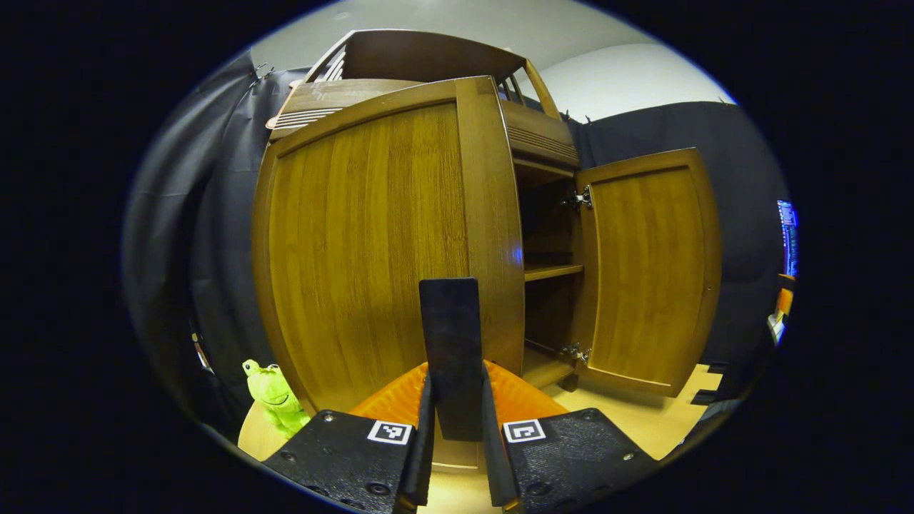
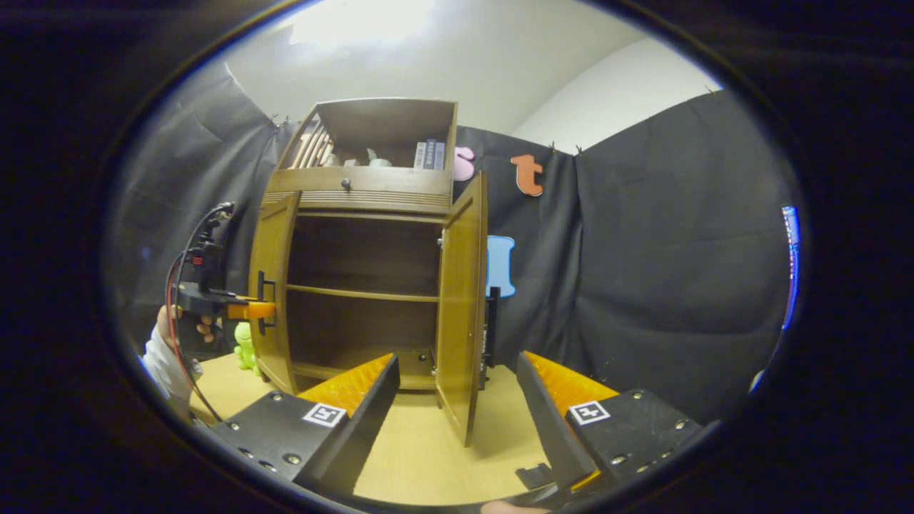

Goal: Open the right door of the double-door shoe cabinet with the right hand, and open the left door with the left hand.

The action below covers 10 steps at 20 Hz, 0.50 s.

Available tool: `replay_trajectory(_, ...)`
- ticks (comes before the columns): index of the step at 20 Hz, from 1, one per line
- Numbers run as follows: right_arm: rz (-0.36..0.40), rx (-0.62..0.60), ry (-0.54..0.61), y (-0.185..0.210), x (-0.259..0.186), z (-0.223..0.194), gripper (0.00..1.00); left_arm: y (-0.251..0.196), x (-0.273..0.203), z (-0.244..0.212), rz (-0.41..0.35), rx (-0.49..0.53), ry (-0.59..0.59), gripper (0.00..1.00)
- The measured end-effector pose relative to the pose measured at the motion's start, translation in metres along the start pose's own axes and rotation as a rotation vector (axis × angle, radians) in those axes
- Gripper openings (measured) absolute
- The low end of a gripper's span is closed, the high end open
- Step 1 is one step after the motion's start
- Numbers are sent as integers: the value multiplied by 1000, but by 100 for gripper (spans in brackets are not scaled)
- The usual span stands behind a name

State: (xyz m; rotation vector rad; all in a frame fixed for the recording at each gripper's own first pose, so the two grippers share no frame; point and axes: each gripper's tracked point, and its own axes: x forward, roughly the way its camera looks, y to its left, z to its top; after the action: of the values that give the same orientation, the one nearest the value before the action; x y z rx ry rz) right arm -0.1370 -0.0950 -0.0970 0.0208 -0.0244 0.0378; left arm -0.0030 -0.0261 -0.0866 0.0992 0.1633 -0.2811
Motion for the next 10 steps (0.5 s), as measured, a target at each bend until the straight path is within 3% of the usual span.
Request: replay_trajectory(10,29,12,27,13,5,-11,98,31,-61,-2,27,17,7,32)
